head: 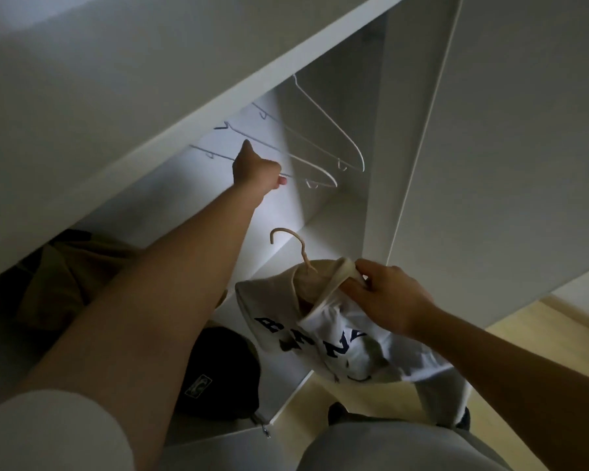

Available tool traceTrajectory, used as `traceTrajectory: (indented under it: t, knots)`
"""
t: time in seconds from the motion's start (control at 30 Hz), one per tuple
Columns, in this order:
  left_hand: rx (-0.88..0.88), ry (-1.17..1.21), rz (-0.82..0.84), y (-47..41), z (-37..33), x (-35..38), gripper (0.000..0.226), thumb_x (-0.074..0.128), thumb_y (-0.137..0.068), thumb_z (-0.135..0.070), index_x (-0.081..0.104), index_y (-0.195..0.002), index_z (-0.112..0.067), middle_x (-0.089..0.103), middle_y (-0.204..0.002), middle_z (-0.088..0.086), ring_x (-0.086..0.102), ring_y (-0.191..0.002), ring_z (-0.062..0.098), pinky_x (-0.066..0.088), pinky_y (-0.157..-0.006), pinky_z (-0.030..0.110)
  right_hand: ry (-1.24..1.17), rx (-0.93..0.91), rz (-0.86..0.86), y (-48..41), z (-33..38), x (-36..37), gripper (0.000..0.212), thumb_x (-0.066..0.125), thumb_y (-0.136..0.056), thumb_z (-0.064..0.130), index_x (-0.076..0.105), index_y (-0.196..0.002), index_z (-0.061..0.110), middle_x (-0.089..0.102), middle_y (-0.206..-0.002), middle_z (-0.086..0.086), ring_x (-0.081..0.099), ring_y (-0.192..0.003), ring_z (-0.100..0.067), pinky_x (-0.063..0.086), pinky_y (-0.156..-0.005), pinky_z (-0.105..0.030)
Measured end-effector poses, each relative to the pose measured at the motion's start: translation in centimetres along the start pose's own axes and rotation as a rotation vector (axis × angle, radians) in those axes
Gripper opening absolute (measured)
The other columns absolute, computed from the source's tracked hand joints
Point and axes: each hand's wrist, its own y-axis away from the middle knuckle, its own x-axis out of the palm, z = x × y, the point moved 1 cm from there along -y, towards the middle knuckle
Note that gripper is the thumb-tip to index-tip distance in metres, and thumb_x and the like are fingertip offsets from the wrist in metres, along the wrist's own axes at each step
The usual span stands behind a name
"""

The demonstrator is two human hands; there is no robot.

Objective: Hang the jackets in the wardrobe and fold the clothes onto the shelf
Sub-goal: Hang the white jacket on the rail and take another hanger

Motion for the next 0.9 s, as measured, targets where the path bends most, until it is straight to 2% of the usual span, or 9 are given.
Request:
traceTrajectory:
  t: [0.07, 0.13, 0.2, 0.37, 0.47, 0.6, 0.7, 0.77, 0.9]
  knots:
    - [0.008, 0.062, -0.106, -0.9, -0.9, 0.8, 0.08, 0.057, -0.097, -0.029, 0.008, -0.159, -0.014, 0.048, -0.145, 0.014, 0.075, -0.089, 0.025, 0.061, -0.084, 0.037, -0.021, 0.04, -0.009, 0.2, -0.1, -0.3, 0.041, 0.034, -0.094, 0.068, 0.051, -0.081, 0.032, 0.06, -0.064, 0.007, 0.061, -0.06, -0.008, 0.054, -0.066, -0.032]
    - [0.03, 0.047, -0.227, -2.1, -1.9, 1.3, 0.086, 0.055, -0.097, -0.045, 0.006, -0.159, -0.011, 0.04, -0.151, 0.019, 0.062, -0.119, 0.035, 0.05, -0.102, 0.042, -0.029, 0.077, -0.029, 0.3, -0.4, -0.7, 0.041, 0.033, -0.092, 0.068, 0.05, -0.081, 0.033, 0.06, -0.068, 0.007, 0.061, -0.064, -0.01, 0.054, -0.068, -0.034]
    - [0.042, 0.0, -0.297, -3.1, -2.6, 1.4, 0.089, 0.055, -0.097, -0.049, 0.005, -0.158, -0.006, 0.036, -0.153, 0.023, 0.051, -0.131, 0.036, 0.042, -0.107, 0.04, -0.027, 0.097, -0.051, 0.4, -0.6, -1.0, 0.041, 0.031, -0.089, 0.07, 0.049, -0.082, 0.034, 0.06, -0.073, 0.005, 0.061, -0.068, -0.013, 0.054, -0.071, -0.035]
    - [0.056, -0.03, -0.443, -4.5, -3.5, 1.1, 0.072, 0.05, -0.102, -0.037, 0.015, -0.155, -0.003, 0.038, -0.151, 0.02, 0.053, -0.13, 0.032, 0.041, -0.105, 0.034, -0.023, 0.1, -0.067, 0.0, -1.1, -1.5, 0.036, 0.034, -0.094, 0.066, 0.047, -0.079, 0.035, 0.057, -0.07, 0.008, 0.058, -0.066, -0.01, 0.046, -0.064, -0.03]
    - [0.115, -0.12, -0.42, -5.2, -3.3, 1.2, 0.064, 0.046, -0.104, -0.032, 0.018, -0.156, -0.007, 0.037, -0.153, 0.019, 0.051, -0.133, 0.031, 0.04, -0.108, 0.035, -0.019, 0.105, -0.085, -0.5, -1.4, -1.8, 0.036, 0.037, -0.097, 0.062, 0.048, -0.08, 0.032, 0.056, -0.066, 0.009, 0.057, -0.062, -0.009, 0.042, -0.059, -0.027]
    - [0.236, -0.208, -0.391, -6.6, -4.1, 2.0, 0.056, 0.048, -0.103, -0.026, 0.032, -0.15, -0.001, 0.037, -0.154, 0.02, 0.045, -0.137, 0.033, 0.038, -0.113, 0.037, -0.035, 0.148, -0.087, -1.2, -2.2, -2.6, 0.043, 0.031, -0.09, 0.069, 0.05, -0.084, 0.03, 0.058, -0.065, 0.006, 0.06, -0.061, -0.013, 0.053, -0.062, -0.035]
    - [0.228, -0.188, -0.429, -7.9, -5.8, 2.9, 0.045, 0.047, -0.102, -0.022, 0.047, -0.141, 0.001, 0.051, -0.145, 0.018, 0.051, -0.131, 0.032, 0.042, -0.099, 0.025, -0.036, 0.167, -0.109, -1.9, -3.1, -3.4, 0.046, 0.03, -0.087, 0.072, 0.048, -0.083, 0.03, 0.058, -0.064, 0.005, 0.06, -0.059, -0.014, 0.056, -0.063, -0.038]
    - [0.182, -0.257, -0.478, -8.5, -6.4, 3.0, 0.043, 0.044, -0.102, -0.023, 0.052, -0.136, 0.001, 0.057, -0.139, 0.018, 0.054, -0.126, 0.032, 0.043, -0.093, 0.025, -0.038, 0.179, -0.117, -2.5, -3.8, -4.0, 0.048, 0.029, -0.084, 0.074, 0.048, -0.083, 0.029, 0.057, -0.064, 0.005, 0.06, -0.061, -0.018, 0.054, -0.063, -0.037]
    - [0.218, -0.284, -0.469, -9.6, -6.7, 4.0, 0.043, 0.041, -0.103, -0.018, 0.048, -0.139, 0.005, 0.051, -0.144, 0.02, 0.047, -0.134, 0.035, 0.036, -0.111, 0.036, -0.042, 0.151, -0.116, -4.3, -4.9, -5.3, 0.049, 0.033, -0.086, 0.071, 0.049, -0.083, 0.025, 0.055, -0.063, 0.005, 0.059, -0.062, -0.019, 0.049, -0.061, -0.033]
